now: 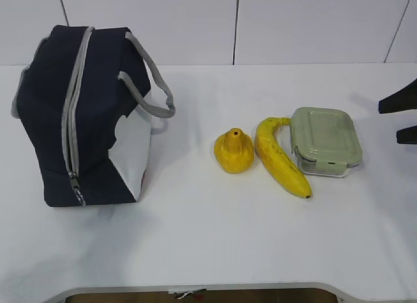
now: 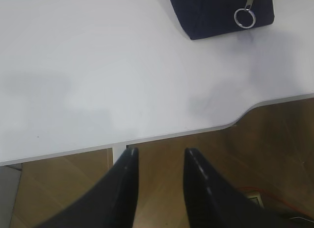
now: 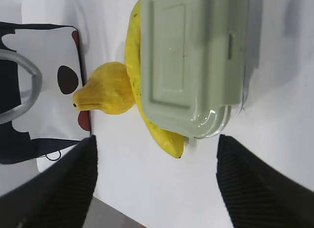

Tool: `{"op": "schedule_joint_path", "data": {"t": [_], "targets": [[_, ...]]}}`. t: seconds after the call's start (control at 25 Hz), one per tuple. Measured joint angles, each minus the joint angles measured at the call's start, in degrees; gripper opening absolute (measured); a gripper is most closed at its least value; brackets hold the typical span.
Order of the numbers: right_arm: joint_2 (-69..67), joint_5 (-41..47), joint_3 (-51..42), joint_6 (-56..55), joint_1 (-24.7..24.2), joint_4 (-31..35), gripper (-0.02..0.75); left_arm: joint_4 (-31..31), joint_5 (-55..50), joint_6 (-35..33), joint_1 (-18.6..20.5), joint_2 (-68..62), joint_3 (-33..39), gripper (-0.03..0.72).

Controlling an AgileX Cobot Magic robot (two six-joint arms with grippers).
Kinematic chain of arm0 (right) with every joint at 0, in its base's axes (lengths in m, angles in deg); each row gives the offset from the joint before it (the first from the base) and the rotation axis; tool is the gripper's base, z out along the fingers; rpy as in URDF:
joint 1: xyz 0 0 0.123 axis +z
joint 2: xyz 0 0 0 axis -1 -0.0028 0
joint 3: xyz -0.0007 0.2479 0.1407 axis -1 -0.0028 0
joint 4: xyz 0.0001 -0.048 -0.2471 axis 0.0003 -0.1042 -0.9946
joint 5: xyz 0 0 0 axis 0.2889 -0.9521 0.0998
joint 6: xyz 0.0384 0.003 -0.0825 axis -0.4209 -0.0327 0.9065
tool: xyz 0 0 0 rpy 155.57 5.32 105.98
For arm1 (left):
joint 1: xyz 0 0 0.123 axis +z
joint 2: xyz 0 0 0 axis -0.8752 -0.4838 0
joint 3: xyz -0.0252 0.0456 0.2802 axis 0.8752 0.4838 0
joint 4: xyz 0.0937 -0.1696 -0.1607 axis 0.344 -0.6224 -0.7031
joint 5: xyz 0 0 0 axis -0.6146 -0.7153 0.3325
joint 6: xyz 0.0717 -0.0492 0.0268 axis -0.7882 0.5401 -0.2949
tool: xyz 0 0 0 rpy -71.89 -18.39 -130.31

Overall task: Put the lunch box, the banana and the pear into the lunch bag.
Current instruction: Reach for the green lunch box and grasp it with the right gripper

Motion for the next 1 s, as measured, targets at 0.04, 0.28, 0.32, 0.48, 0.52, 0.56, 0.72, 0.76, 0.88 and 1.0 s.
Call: {"op": "schedule_joint_path", "data": {"t": [0.04, 0.28, 0.32, 0.48, 0.52, 0.56, 0.72, 0.76, 0.88, 1.0], "targets": [[-0.5, 0.0, 0.62, -0.09, 0.0, 0.0, 0.602, 0.0, 0.0, 0.0, 0.0, 0.0, 0.0, 0.246], [-4.1, 0.0, 2.29, 0.8, 0.0, -0.11, 0.595, 0.0, 0.0, 0.02, 0.0, 0.0, 0.0, 0.246], [-4.81, 0.0, 2.29, 1.03, 0.0, 0.01, 0.594, 0.0, 0.0, 0.02, 0.0, 0.0, 0.0, 0.246], [-7.77, 0.0, 2.93, 2.02, 0.0, 1.24, 0.593, 0.0, 0.0, 0.02, 0.0, 0.0, 0.0, 0.246], [-8.34, -0.08, 3.23, 2.13, 0.0, 1.43, 0.593, 0.0, 0.0, 0.02, 0.0, 0.0, 0.0, 0.246], [-8.85, -0.08, 3.61, 2.38, 0.0, 1.7, 0.593, 0.0, 0.0, 0.02, 0.0, 0.0, 0.0, 0.246], [-9.97, -0.26, 4.87, 4.23, 0.0, 3.41, 0.593, 0.0, 0.0, 0.02, 0.0, 0.0, 0.0, 0.246], [-10.08, -0.26, 5.21, 4.65, 0.0, 3.8, 0.593, 0.0, 0.0, 0.02, 0.0, 0.0, 0.0, 0.246], [-11.1, -0.26, 6.83, 5.31, 0.0, 4.02, 0.593, 0.0, 0.0, 0.02, 0.0, 0.0, 0.0, 0.246], [-13.05, -0.26, 8.74, 5.31, 0.0, 4.14, 0.592, 0.0, 0.0, 0.02, 0.0, 0.0, 0.0, 0.246]]}}
